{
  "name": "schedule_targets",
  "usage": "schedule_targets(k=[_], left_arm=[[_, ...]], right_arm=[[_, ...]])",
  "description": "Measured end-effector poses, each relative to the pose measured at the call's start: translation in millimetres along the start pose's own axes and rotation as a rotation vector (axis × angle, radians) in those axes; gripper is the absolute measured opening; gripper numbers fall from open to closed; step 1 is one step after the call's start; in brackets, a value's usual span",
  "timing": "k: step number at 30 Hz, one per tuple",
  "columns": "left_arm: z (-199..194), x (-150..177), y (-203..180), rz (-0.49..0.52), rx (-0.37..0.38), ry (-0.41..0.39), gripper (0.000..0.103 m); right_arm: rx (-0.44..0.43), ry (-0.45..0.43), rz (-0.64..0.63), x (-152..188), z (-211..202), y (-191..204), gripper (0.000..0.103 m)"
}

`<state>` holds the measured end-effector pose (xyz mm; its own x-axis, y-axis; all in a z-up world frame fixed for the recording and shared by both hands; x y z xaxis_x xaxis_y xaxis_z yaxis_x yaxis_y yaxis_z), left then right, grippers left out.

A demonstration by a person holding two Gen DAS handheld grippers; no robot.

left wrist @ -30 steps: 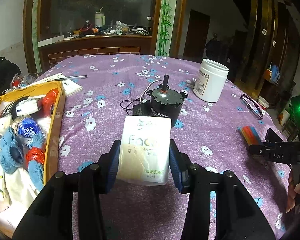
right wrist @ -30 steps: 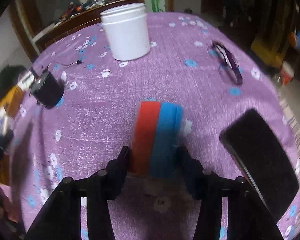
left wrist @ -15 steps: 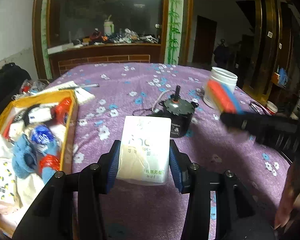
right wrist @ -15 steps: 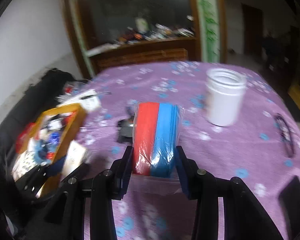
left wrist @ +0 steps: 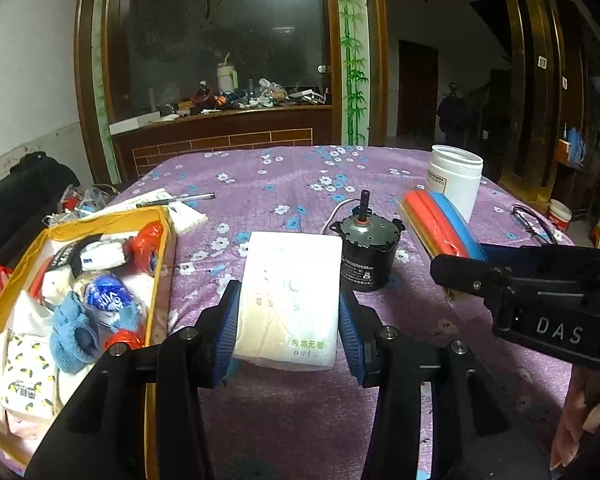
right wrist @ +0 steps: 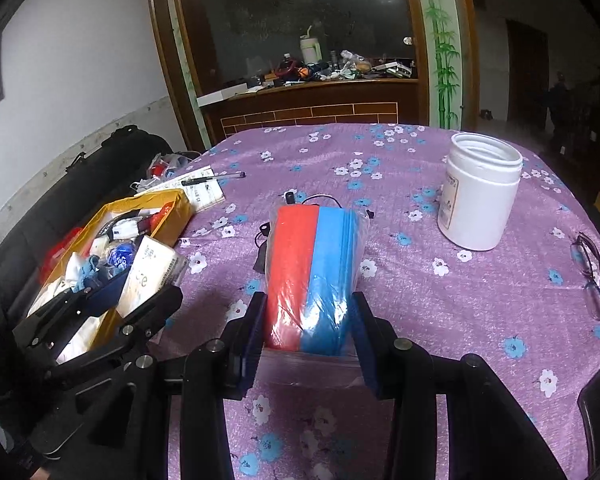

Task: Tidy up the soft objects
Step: 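Lift the tissue pack and sponge and carry them toward the box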

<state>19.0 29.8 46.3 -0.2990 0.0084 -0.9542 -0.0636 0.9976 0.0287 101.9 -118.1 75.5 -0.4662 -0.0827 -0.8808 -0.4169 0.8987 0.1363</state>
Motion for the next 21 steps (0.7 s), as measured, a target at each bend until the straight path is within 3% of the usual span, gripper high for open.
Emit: schedule_targets(k=[21], left_arm=[[-2.2, -0.3, -0.3, 0.02, -0.036, -0.023, 0.044]], right_arm=[[-0.017, -0.003, -0.022, 4.6, 1.5, 9.2, 0.042]])
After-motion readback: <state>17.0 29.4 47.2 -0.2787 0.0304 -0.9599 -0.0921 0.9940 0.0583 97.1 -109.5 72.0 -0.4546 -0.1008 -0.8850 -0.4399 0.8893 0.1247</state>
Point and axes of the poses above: each gripper's, at about its wrist camera, not at the fingertips, and z roughly the way its jaws point, y to its left, x to its underside, the point moved 2 cm from there along z, roughly the way its jaws point, and after that the axes turned 14 degrees about -y, right-handed, at the moved point
